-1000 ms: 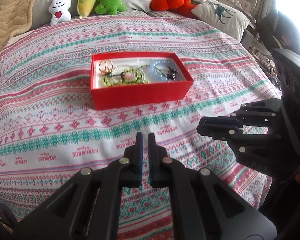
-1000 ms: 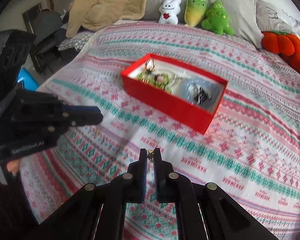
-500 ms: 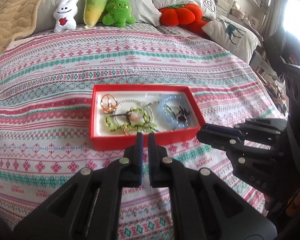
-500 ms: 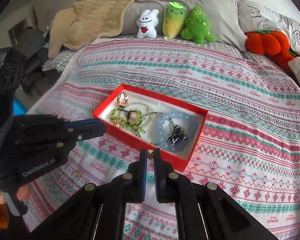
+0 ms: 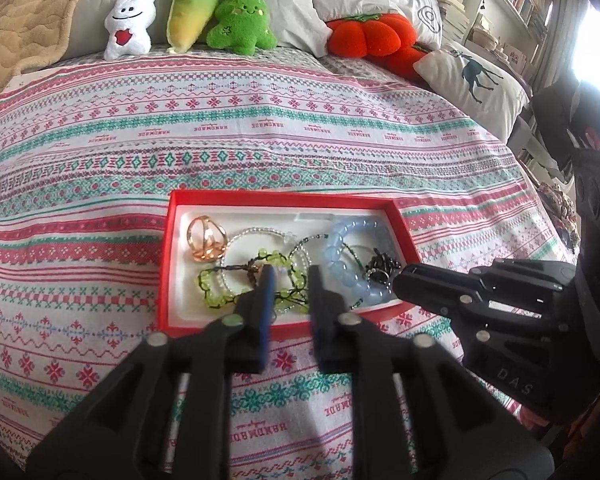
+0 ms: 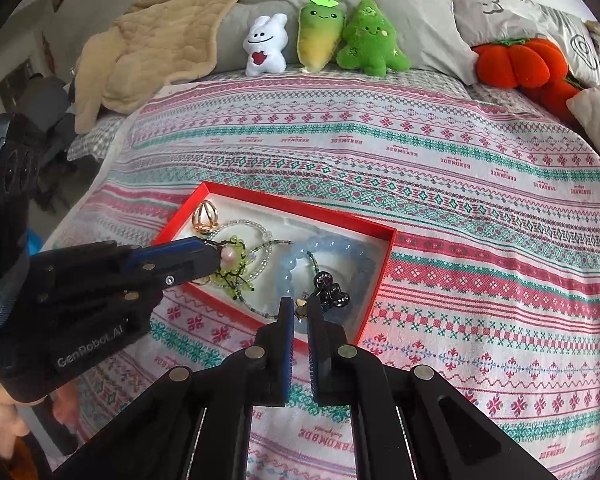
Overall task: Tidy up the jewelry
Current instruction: 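Carry both held earrings up and over the red box, then open the left tool then the right tool, dropping earrings into the box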
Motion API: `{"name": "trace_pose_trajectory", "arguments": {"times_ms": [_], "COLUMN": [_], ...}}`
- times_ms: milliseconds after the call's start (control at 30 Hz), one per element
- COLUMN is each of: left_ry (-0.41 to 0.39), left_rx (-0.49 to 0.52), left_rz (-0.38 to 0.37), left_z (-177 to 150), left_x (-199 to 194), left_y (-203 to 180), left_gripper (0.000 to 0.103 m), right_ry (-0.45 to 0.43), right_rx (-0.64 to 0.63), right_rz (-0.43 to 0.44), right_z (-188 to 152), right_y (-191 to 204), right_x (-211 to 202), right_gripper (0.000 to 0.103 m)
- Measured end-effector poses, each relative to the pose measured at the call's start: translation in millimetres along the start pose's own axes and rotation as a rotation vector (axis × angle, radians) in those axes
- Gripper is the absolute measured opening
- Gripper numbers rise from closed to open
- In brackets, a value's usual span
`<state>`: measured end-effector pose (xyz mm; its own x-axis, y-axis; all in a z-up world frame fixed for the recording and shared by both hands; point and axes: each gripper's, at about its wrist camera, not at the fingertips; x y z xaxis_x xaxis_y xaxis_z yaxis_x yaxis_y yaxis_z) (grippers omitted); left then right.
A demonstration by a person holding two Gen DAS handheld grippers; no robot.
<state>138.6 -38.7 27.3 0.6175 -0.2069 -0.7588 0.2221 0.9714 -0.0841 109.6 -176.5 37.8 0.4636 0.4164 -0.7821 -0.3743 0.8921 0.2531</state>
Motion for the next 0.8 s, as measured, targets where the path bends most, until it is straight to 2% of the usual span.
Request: {"name": "trace_pose_trajectory", "arguments": {"times_ms": [67, 167, 233, 300, 433, 667, 800], "left_ry": [-0.002, -0.003, -0.006, -0.012, -0.02, -0.01, 0.002], "left_rx": [0.007, 0.023, 0.025, 0.021, 0.013, -0.086, -0.15], "left_rz": [0.007, 0.019, 0.028, 0.028, 0.021, -0.051, -0.114], "left_z": [-0.2, -0.9, -1.4, -1.2, -0.6, 3.7, 5.1], "left_x": [-0.3, -3.5, -6.5, -10.5, -15.7, -19.0, -21.2], "left_y": [-0.9, -1.3, 0.9, 4.9, 11.3, 27.1, 34.3], "left_gripper": [0.037, 0.038, 0.043, 0.053, 0.058, 0.068, 0.08], "right_ry": [0.001, -0.003, -0.007, -0.011, -0.008, -0.012, -0.014], "right_rx": [-0.001, 0.002, 0.007, 0.016, 0.031, 0.034, 0.037], "right_rz": [0.0, 0.001, 0.001, 0.001, -0.003, 0.008, 0.016], "right_z": [0.9, 3.6, 5.2, 6.9, 8.8, 11.9, 12.9], "right_y": [-0.6, -1.3, -2.6, -5.4, -8.3, -3.6, -2.1], "right_x": [1.4, 2.8, 3.7, 5.0, 9.0, 12.2, 12.9], "right_gripper": [0.006, 0.006, 0.006, 0.006, 0.006, 0.006, 0.006]}}
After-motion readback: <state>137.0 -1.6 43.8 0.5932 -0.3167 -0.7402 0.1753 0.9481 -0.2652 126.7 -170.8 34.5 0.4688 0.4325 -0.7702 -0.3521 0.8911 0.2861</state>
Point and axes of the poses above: each gripper's, at about its wrist camera, not at the fingertips, and x roughly the way its jaws point, y to its left, z to its top, and after that the axes turned 11 degrees about z, right-handed
